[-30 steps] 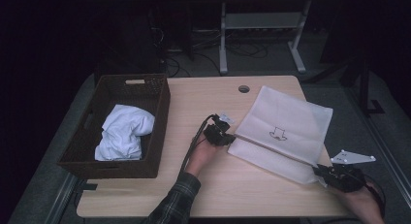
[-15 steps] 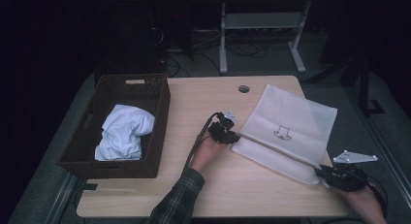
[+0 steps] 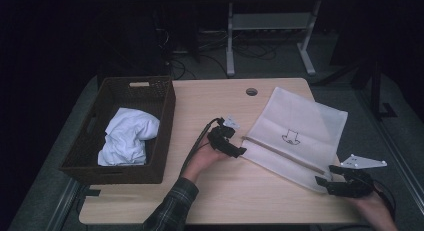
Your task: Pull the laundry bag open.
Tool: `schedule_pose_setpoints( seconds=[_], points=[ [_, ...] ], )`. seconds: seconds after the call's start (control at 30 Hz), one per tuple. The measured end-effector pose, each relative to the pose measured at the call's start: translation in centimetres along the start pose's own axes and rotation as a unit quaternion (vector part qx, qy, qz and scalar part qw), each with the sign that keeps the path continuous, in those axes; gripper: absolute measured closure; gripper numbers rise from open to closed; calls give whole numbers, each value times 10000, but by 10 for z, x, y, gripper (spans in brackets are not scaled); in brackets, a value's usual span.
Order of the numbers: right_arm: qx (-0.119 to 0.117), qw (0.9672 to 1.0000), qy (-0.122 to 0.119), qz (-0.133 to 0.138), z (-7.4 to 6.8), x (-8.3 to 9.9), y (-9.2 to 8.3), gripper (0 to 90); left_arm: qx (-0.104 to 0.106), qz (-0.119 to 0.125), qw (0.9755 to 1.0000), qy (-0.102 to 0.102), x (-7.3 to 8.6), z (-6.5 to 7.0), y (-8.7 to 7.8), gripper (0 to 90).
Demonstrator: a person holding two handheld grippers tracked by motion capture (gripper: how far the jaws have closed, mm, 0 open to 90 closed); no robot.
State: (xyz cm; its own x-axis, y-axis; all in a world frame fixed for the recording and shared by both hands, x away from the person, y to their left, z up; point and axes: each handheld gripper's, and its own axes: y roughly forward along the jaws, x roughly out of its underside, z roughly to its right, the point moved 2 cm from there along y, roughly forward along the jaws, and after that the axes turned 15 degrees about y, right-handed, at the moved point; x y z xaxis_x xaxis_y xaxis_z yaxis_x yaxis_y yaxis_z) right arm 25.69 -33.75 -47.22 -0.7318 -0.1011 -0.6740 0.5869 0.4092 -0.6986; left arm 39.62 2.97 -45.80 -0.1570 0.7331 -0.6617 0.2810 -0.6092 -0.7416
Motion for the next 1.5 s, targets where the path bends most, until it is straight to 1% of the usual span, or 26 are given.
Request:
schedule_pose_setpoints(
  seconds=[0.1,0.17,0.2,0.3,0.37,0.43,0.57,0.7,0.87,0.97,1.07,1.13,1.17,1.27,1.37,1.5],
  points=[
    [-56,10000,-14,46,-2,-1,2,241,-19,21,10000,17,4,5,-8,171],
    [-73,9999,-51,105,-4,-1,3,224,-12,102,9999,-56,8,7,-12,167],
    [-85,9999,-61,128,-5,-1,3,222,-16,116,9999,-52,9,8,-15,167],
    [-129,9997,-86,181,-7,-3,3,206,-51,98,9999,-59,14,13,-21,161],
    [-163,9996,-121,209,-10,-3,4,194,-78,132,9998,-103,18,17,-25,161],
    [-209,9994,-144,240,-12,-4,4,192,-77,193,9997,-140,21,21,-29,161],
    [-265,9992,-179,243,-17,-6,6,191,-147,295,9992,-248,28,27,-39,161],
    [-299,9989,-281,215,-26,-8,9,183,-202,274,9990,-275,39,33,-48,161],
    [-434,9982,-340,218,-37,-12,13,179,-247,335,9985,-342,49,40,-58,161],
    [-507,9978,-383,198,-42,-14,16,178,-268,346,9985,-327,54,44,-63,161],
    [-531,9974,-400,260,-47,-18,20,188,-266,369,9983,-368,58,48,-68,161],
    [-642,9968,-389,292,-50,-21,23,189,-260,379,9982,-375,61,51,-70,161],
    [-695,9963,-402,298,-52,-22,25,189,-266,366,9984,-352,62,52,-71,161],
    [-812,9952,-474,279,-59,-25,31,191,-257,380,9982,-381,67,56,-75,161],
    [-920,9939,-549,257,-67,-28,36,192,-244,354,9982,-413,72,59,-77,161],
    [-1026,9927,-600,193,-78,-30,45,198,-237,310,9985,-385,76,64,-81,161]
  ],
)
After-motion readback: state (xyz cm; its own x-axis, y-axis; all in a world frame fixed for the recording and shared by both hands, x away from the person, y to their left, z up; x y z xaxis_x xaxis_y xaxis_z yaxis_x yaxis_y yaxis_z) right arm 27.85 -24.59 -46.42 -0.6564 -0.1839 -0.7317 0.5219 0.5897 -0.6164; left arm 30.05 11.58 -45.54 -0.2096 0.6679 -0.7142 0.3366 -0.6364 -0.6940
